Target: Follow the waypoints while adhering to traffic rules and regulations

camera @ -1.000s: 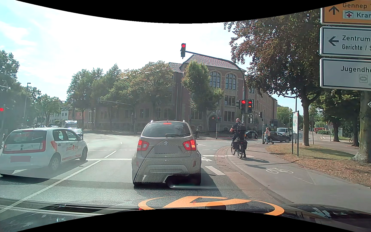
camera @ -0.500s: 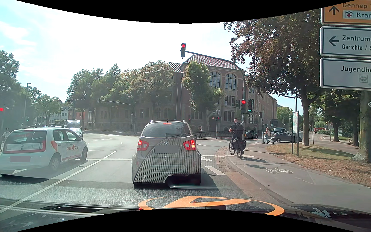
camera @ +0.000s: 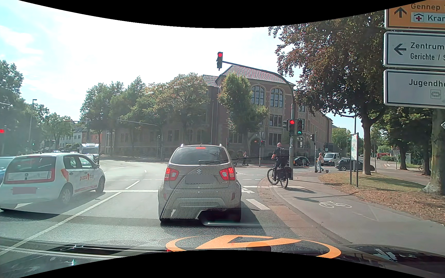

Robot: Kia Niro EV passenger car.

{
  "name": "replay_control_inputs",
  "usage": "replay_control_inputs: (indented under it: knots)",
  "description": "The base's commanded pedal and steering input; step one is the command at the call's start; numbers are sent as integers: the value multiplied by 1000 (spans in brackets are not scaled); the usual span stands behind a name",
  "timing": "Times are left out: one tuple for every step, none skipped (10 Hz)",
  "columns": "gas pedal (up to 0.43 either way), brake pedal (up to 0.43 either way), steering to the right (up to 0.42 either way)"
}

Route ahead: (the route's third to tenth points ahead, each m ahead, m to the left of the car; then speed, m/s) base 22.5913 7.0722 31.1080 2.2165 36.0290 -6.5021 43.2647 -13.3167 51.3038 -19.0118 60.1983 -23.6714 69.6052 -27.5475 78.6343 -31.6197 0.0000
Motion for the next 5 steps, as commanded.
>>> replay_control_inputs:
  knots:
    - [0, 366, -46]
    - [0, 366, -45]
    - [0, 366, -45]
    - [0, 366, -45]
    - [0, 366, -45]
